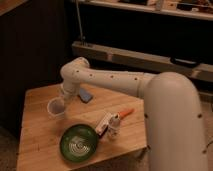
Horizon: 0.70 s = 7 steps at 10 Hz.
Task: Place the ceramic cup in the ceramic bowl
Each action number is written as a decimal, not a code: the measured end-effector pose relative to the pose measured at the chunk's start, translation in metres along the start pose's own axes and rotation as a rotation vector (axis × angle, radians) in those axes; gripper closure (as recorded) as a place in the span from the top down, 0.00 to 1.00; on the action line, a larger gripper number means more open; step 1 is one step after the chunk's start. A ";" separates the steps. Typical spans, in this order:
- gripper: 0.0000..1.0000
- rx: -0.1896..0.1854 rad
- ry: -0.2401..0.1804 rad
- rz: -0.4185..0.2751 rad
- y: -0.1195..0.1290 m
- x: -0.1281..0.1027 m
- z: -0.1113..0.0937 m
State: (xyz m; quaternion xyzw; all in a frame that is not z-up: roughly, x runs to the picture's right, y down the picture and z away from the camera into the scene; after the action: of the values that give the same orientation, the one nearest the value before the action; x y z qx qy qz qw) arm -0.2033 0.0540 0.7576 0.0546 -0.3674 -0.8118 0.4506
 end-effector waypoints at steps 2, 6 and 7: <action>0.06 0.034 0.057 -0.037 0.005 -0.018 -0.045; 0.06 0.053 0.018 -0.192 -0.024 -0.064 -0.067; 0.06 0.050 -0.013 -0.205 -0.025 -0.076 -0.064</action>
State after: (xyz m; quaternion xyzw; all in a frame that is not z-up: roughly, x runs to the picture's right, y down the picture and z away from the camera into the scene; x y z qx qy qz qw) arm -0.1492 0.0861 0.6765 0.0977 -0.3830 -0.8446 0.3612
